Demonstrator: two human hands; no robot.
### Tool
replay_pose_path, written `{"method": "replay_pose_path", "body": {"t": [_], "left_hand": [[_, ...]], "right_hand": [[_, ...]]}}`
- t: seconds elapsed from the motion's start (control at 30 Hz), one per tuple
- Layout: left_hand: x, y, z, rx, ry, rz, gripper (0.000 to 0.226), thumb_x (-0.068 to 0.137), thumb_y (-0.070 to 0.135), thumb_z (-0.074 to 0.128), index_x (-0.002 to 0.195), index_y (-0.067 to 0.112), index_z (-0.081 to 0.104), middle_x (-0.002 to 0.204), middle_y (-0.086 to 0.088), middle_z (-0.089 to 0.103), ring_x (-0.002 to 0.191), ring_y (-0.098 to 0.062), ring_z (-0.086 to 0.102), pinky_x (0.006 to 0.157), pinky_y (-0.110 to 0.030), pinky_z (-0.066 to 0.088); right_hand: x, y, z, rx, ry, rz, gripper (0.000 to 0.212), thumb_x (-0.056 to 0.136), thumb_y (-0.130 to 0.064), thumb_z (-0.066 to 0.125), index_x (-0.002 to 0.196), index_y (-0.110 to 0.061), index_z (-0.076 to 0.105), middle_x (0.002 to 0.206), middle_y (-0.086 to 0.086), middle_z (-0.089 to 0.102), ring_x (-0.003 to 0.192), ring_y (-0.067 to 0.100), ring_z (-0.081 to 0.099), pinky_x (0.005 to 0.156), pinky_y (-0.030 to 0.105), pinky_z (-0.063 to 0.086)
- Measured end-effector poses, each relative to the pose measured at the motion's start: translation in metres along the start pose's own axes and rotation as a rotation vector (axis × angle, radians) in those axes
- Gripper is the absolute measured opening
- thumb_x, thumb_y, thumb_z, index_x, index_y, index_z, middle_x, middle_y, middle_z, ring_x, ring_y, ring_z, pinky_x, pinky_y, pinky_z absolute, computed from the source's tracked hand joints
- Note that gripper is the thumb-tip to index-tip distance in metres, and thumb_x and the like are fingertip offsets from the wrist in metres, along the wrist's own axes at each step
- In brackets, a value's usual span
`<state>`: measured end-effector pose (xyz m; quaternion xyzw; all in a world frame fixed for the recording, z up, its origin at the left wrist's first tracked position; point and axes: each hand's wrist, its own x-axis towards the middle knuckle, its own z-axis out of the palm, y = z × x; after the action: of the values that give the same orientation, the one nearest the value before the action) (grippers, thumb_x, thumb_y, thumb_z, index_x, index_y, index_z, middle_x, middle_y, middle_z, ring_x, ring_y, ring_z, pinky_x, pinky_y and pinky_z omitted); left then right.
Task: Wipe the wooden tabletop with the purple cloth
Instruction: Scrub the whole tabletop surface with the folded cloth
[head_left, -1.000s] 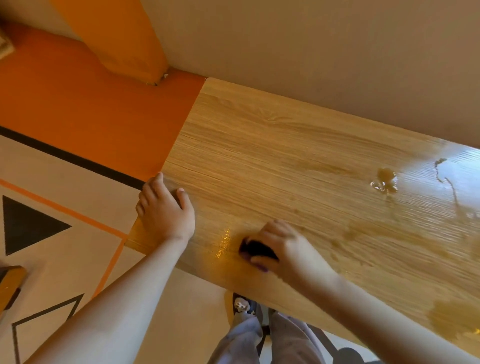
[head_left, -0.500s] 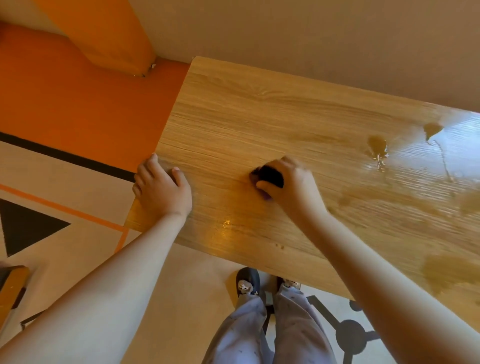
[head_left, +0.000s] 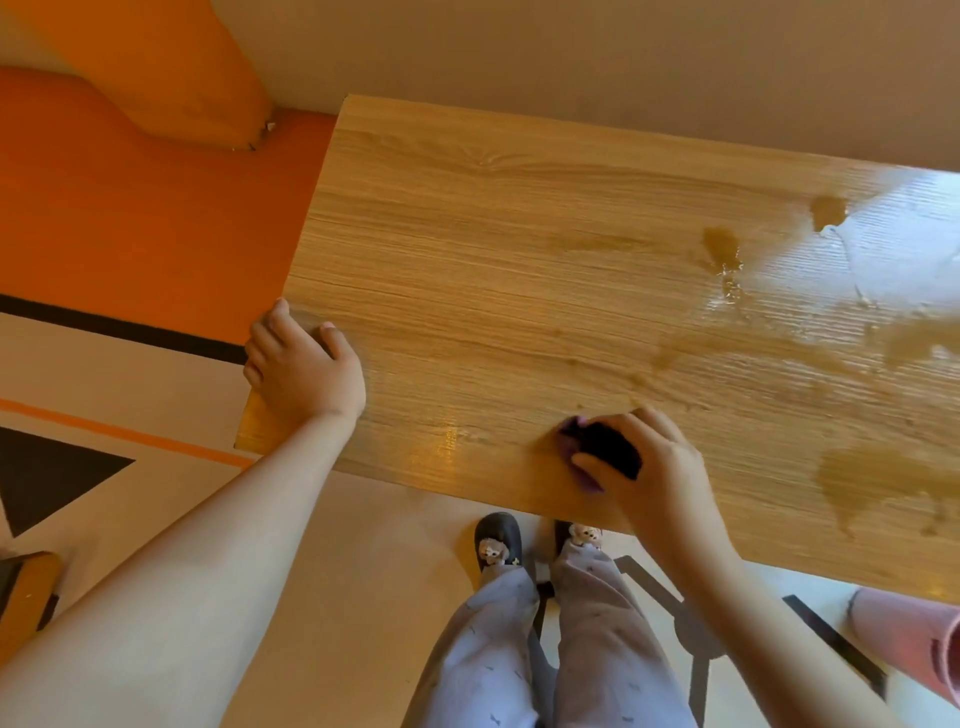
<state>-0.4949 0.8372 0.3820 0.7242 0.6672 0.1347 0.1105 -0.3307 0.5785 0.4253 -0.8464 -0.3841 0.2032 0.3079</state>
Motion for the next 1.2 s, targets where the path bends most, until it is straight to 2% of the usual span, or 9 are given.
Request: {"method": "replay_pose_path", "body": {"t": [0.07,0.17,0.23,0.33,0.5,0.67,0.87,1.07,1.2], "left_hand": [[0.0,0.001,0.0,-0.002,-0.005,0.001,0.052,0.094,0.031,0.04,0.141,0.009,0.035,0.144,-0.016,0.039,0.133,-0.035,0.034,0.108,-0.049,0.027],[0.001,0.001,0.0,-0.005,-0.005,0.002,0.053,0.094,0.032,0.039,0.141,0.008,0.035,0.144,-0.016,0.039,0.133,-0.036,0.034,0.108,-0.05,0.027],[0.0,0.0,0.0,-0.003,-0.008,0.006,0.053,0.094,0.032,0.038,0.141,0.008,0.035,0.144,-0.016,0.039,0.133,-0.036,0.034,0.108,-0.05,0.027],[0.001,0.001,-0.001,0.001,-0.014,-0.002,0.053,0.094,0.032,0.038,0.141,0.009,0.034,0.145,-0.016,0.038,0.134,-0.035,0.034,0.109,-0.049,0.027],[0.0,0.002,-0.002,0.005,-0.013,-0.001,0.052,0.095,0.032,0.038,0.142,0.008,0.034,0.145,-0.015,0.038,0.134,-0.034,0.033,0.109,-0.048,0.026],[0.001,0.003,-0.001,0.007,-0.008,-0.004,0.052,0.095,0.031,0.038,0.142,0.008,0.034,0.146,-0.015,0.037,0.135,-0.034,0.032,0.11,-0.048,0.025],[0.0,0.002,-0.001,0.014,-0.006,0.01,0.052,0.095,0.032,0.038,0.142,0.008,0.034,0.146,-0.015,0.037,0.135,-0.034,0.033,0.11,-0.047,0.025],[0.0,0.004,-0.002,0.026,-0.01,0.008,0.052,0.094,0.031,0.037,0.141,0.007,0.034,0.145,-0.016,0.037,0.133,-0.035,0.034,0.108,-0.048,0.025],[0.0,0.003,-0.003,0.022,-0.007,0.012,0.052,0.094,0.031,0.038,0.141,0.007,0.034,0.144,-0.017,0.038,0.133,-0.035,0.035,0.107,-0.047,0.025]], "right_hand": [[-0.01,0.02,-0.017,0.0,0.104,0.127,0.026,0.073,-0.017,0.078,0.097,-0.016,0.068,0.087,-0.005,0.055,0.082,0.014,0.053,0.071,0.01,0.039],[-0.032,0.035,-0.027,0.002,0.244,0.308,0.024,0.075,-0.016,0.076,0.096,-0.013,0.064,0.087,-0.004,0.053,0.076,0.019,0.054,0.061,0.031,0.046],[-0.047,0.034,-0.021,-0.039,0.328,0.367,0.024,0.075,-0.012,0.077,0.093,-0.009,0.062,0.085,0.001,0.053,0.075,0.019,0.051,0.065,0.018,0.037],[-0.057,0.01,0.004,-0.023,0.333,0.346,0.026,0.071,-0.011,0.08,0.09,-0.006,0.062,0.084,0.002,0.055,0.077,0.019,0.051,0.064,0.017,0.03],[-0.043,-0.054,0.074,0.08,0.097,0.127,0.03,0.067,-0.018,0.081,0.089,-0.013,0.062,0.086,-0.001,0.056,0.081,0.02,0.056,0.067,0.025,0.042],[-0.026,-0.078,0.093,0.119,0.06,0.1,0.025,0.075,-0.022,0.076,0.093,-0.013,0.062,0.087,0.0,0.056,0.085,0.02,0.055,0.066,0.024,0.041],[-0.056,-0.022,0.04,0.1,0.193,0.227,0.028,0.072,-0.018,0.08,0.093,-0.012,0.062,0.088,-0.002,0.056,0.084,0.015,0.054,0.07,0.024,0.044],[-0.09,0.034,-0.025,-0.003,0.426,0.51,0.019,0.078,-0.014,0.074,0.091,-0.009,0.06,0.084,0.0,0.052,0.083,0.025,0.056,0.068,0.017,0.035],[-0.076,0.017,-0.005,-0.018,0.408,0.424,0.022,0.075,-0.013,0.076,0.09,-0.005,0.061,0.084,0.003,0.055,0.081,0.026,0.056,0.067,0.02,0.033]]}}
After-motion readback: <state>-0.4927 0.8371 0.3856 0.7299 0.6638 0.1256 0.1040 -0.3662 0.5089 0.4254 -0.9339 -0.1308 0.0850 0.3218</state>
